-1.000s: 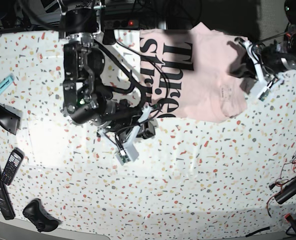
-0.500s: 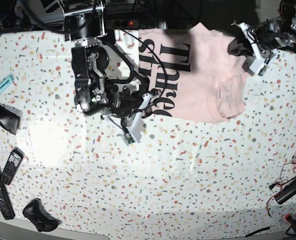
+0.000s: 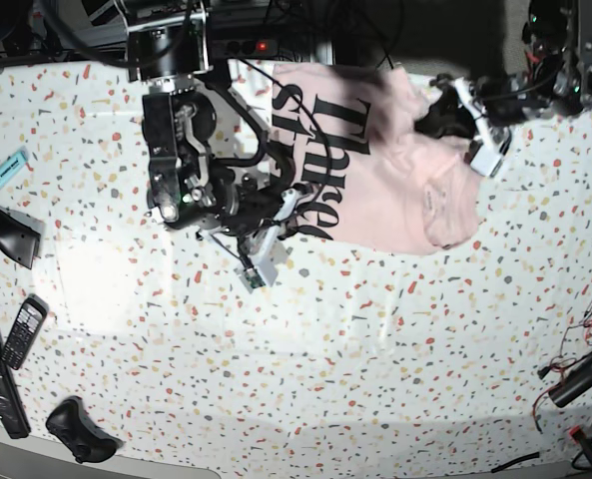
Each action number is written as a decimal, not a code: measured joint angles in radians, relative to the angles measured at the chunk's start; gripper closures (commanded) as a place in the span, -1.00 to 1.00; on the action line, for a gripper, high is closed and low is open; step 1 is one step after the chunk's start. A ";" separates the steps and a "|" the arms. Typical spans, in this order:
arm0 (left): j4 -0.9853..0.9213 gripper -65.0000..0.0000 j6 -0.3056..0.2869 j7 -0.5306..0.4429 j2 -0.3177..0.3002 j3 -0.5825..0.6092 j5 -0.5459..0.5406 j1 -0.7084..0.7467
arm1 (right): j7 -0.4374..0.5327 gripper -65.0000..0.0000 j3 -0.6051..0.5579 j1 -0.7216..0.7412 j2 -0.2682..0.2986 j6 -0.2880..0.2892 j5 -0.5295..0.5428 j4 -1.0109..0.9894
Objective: Fold the T-shirt properly
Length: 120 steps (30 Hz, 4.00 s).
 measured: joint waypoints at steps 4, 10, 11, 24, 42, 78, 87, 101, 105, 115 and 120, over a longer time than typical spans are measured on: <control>-0.108 1.00 -0.012 -0.110 0.001 0.040 0.122 -0.124 | 0.008 1.00 0.000 0.000 0.038 -0.008 -0.002 0.000; -0.259 1.00 0.049 -0.273 0.009 0.100 0.320 -0.312 | 0.000 1.00 0.001 0.000 0.060 -0.018 -0.003 0.000; -0.276 1.00 0.060 -0.280 0.008 0.108 0.335 -0.336 | 0.000 1.00 0.000 0.000 0.060 -0.018 -0.002 0.000; -0.277 1.00 0.115 -0.254 -0.030 0.112 0.339 -0.457 | 0.001 1.00 -0.155 -0.027 0.061 -0.021 0.008 0.007; 0.114 1.00 0.205 -0.100 -0.241 0.006 0.205 -0.197 | -0.031 1.00 -0.257 -0.217 -0.029 -0.029 -0.032 0.247; 0.098 1.00 0.360 -0.276 0.098 0.104 0.499 -0.109 | -0.072 1.00 -0.117 -0.197 0.113 -0.063 -0.044 0.283; 0.128 1.00 0.389 -0.257 0.086 0.106 0.518 -0.110 | -0.111 1.00 0.080 -0.198 0.113 -0.071 0.097 0.314; 0.451 1.00 0.401 -0.261 0.087 -0.127 0.472 0.165 | -0.256 1.00 0.499 -0.435 0.111 -0.065 0.351 0.646; 0.517 1.00 0.377 -0.259 0.087 -0.232 0.372 0.306 | -0.260 1.00 0.613 -0.569 0.109 -0.026 0.459 0.691; 0.539 1.00 0.294 -0.206 0.087 -0.317 0.339 0.573 | -0.291 1.00 0.739 -0.883 0.070 0.002 0.527 0.697; 0.463 1.00 0.287 -0.229 0.087 -0.317 0.330 0.620 | -0.289 1.00 0.737 -0.937 0.023 0.002 0.435 0.658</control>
